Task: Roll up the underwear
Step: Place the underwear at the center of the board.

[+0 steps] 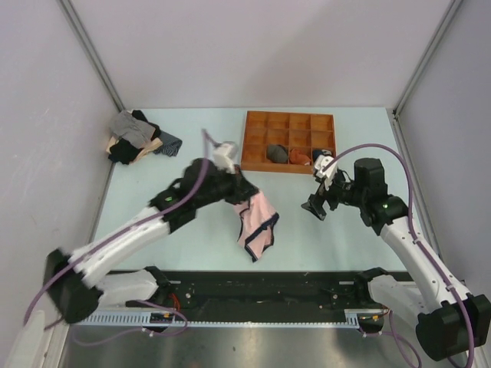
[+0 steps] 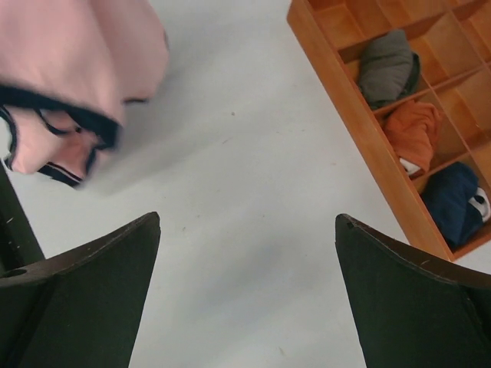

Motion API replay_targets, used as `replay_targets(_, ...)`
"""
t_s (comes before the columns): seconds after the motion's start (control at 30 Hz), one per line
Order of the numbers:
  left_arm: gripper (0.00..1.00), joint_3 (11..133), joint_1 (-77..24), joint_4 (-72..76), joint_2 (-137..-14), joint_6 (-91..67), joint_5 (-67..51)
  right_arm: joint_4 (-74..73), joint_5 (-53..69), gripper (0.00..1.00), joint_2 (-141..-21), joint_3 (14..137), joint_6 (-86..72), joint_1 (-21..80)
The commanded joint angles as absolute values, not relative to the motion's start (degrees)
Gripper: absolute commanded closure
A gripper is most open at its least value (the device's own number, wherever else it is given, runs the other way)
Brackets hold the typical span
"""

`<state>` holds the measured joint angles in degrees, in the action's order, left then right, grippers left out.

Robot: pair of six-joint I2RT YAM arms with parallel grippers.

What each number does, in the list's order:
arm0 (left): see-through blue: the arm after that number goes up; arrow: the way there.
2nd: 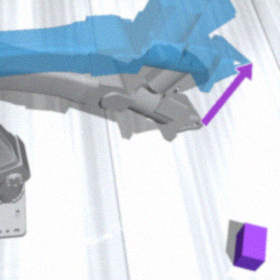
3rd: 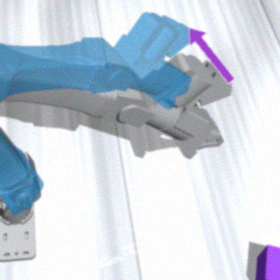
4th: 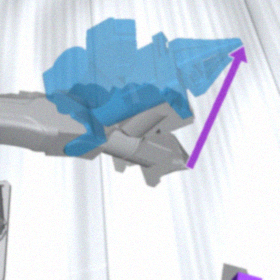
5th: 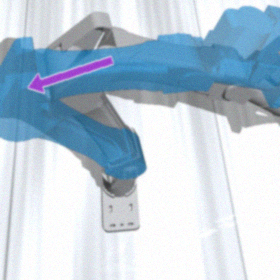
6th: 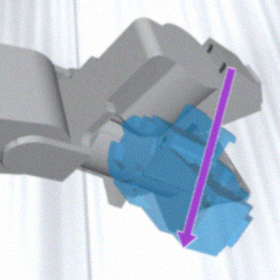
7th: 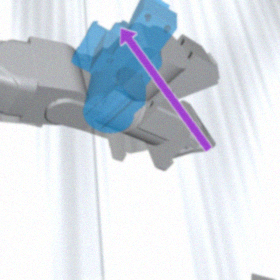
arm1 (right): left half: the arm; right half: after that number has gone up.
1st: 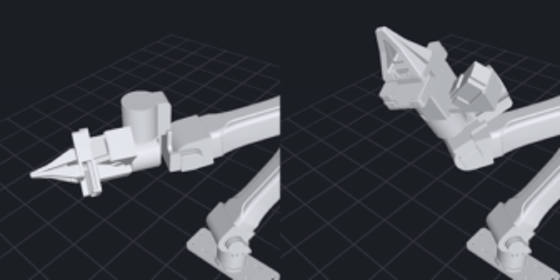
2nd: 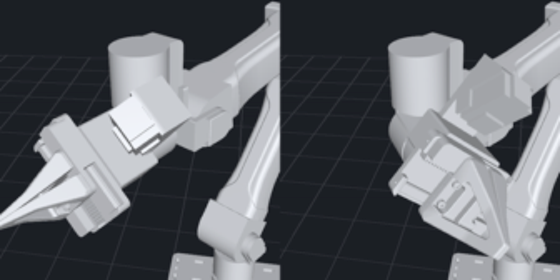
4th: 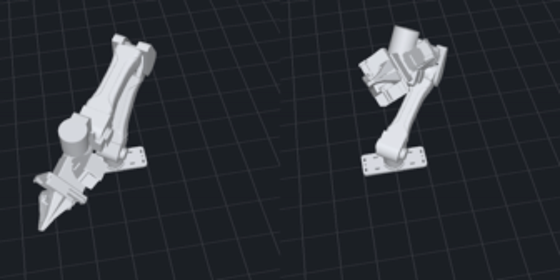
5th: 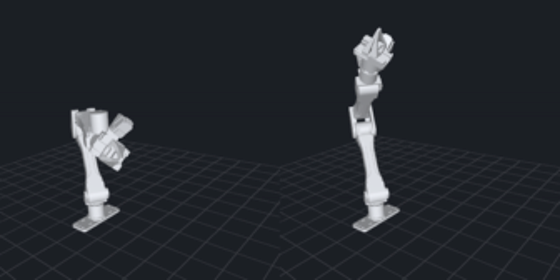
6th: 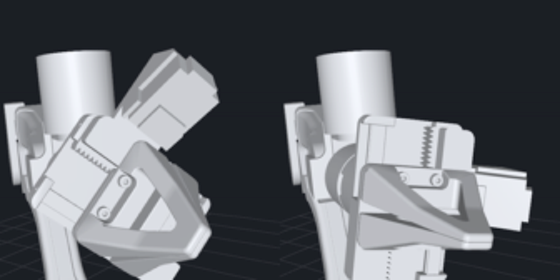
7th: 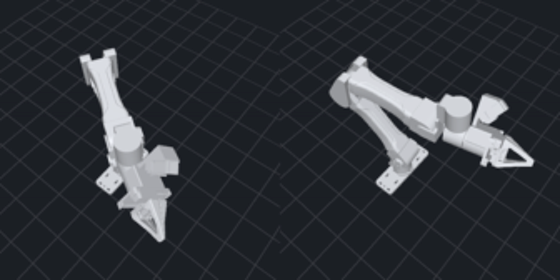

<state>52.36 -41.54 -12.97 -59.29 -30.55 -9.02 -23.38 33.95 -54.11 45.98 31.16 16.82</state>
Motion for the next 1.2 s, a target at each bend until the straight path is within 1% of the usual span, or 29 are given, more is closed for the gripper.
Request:
replay_targets(0.0, 0.79, 54.13, -48.16, -0.28, -78.09, -33.75, -8.69, -25.22, 40.51, 0.00, -53.61, 47.46, 34.09, 14.51)
replay_targets(0.03, 0.73, 57.45, -48.95, 4.17, -85.79, -33.58, -10.01, -25.92, 41.65, 0.00, -53.35, 47.46, 34.28, 13.46)
replay_targets(0.1, 0.69, 62.29, -49.22, 4.66, -92.35, -32.35, -12.56, -26.63, 45.51, 0.00, -52.65, 47.46, 34.71, 9.95)
replay_targets(0.13, 0.66, 67.01, -49.13, 3.18, -95.16, -29.56, -11.96, -27.76, 46.83, 0.00, -52.47, 47.46, 35.33, 8.63)
replay_targets(0.2, 0.58, 71.17, -49.13, 0.45, -95.45, -25.25, -6.97, -29.43, 51.84, 0.00, -52.56, 47.46, 37.34, 5.54)
replay_targets(0.23, 0.51, 74.06, -48.87, -4.00, -93.80, -20.96, -5.46, -32.23, 53.60, 0.00, -52.73, 47.37, 40.92, 5.10)
replay_targets(0.3, 0.47, 74.62, -48.60, -6.32, -90.28, -14.81, -2.30, -35.58, 58.69, 0.01, -54.66, 47.46, 45.68, 5.45)
replay_targets(0.33, 0.40, 73.05, -48.17, -8.16, -88.18, -13.11, -0.81, -37.94, 59.75, 0.02, -55.36, 47.46, 47.44, 6.41)
replay_targets(0.37, 0.35, 71.56, -47.82, -8.87, -83.19, -11.79, 1.73, -38.66, 59.85, 0.03, -56.15, 47.46, 50.68, 7.55)
replay_targets(0.4, 0.31, 69.54, -47.20, -9.40, -80.53, -10.47, 4.02, -38.76, 58.90, 0.04, -57.64, 47.46, 51.06, 11.30)
replay_targets(0.43, 0.21, 64.30, -45.28, -9.75, -77.98, -10.55, 4.39, -36.58, 57.15, 0.05, -58.53, 47.37, 50.28, 13.25)
replay_targets(0.47, 0.16, 61.12, -43.78, -9.41, -71.87, -11.24, 4.05, -35.08, 53.30, 0.05, -59.32, 47.46, 48.36, 15.19)
replay_targets(0.5, 0.13, 57.69, -42.20, -8.88, -69.20, -13.51, 0.74, -33.59, 51.43, 0.06, -60.72, 47.37, 47.47, 19.21)
replay_targets(0.53, 0.09, 50.43, -38.27, -7.22, -65.95, -15.10, -1.82, -30.01, 49.76, 0.06, -61.43, 47.37, 46.50, 20.90)
replay_targets(0.6, 0.06, 42.93, -35.17, -4.76, -58.32, -19.40, -5.52, -25.95, 44.23, 0.05, -62.66, 47.46, 42.65, 23.72)
replay_targets(0.63, 0.04, 36.54, -33.07, -2.05, -56.44, -20.47, -8.06, -22.80, 42.73, 0.05, -64.23, 47.90, 41.76, 24.86)
replay_targets(0.7, 0.04, 31.75, -32.08, 1.29, -53.45, -23.10, -9.75, -21.01, 38.86, 0.05, -67.31, 49.47, 37.73, 24.87)
replay_targets(0.77, 0.06, 26.73, -31.99, 4.99, -53.61, -25.13, -13.08, -21.79, 34.92, 0.11, -73.54, 52.36, 36.57, 24.61)
replay_targets(0.8, 0.06, 25.59, -31.99, 10.23, -54.40, -27.66, -14.57, -22.41, 33.94, 0.14, -75.48, 52.99, 35.52, 24.52)
replay_targets(0.83, 0.09, 24.62, -32.08, 12.28, -57.45, -28.64, -17.03, -22.33, 32.79, 0.18, -78.89, 53.26, 35.07, 24.43)
replay_targets(0.9, 0.14, 25.57, -31.99, 14.84, -61.50, -29.09, -18.54, -22.24, 30.68, 0.20, -81.20, 53.44, 34.54, 24.35)
replay_targets(0.93, 0.14, 26.97, -31.99, 15.46, -66.40, -29.27, -18.89, -22.06, 29.63, 0.20, -81.82, 53.44, 34.28, 24.26)
replay_targets(1.03, 0.20, 29.78, -32.08, 19.06, -75.11, -29.79, -21.70, -21.45, 29.18, 0.20, -83.93, 53.44, 33.93, 23.47)
replay_targets(1.1, 0.22, 31.19, -31.99, 21.17, -78.91, -30.67, -23.81, -21.53, 29.53, 0.21, -85.78, 53.70, 34.10, 22.77)
replay_targets(1.17, 0.24, 32.34, -32.08, 22.93, -82.86, -31.55, -25.04, -22.15, 32.42, 0.22, -87.01, 53.70, 34.19, 22.24)
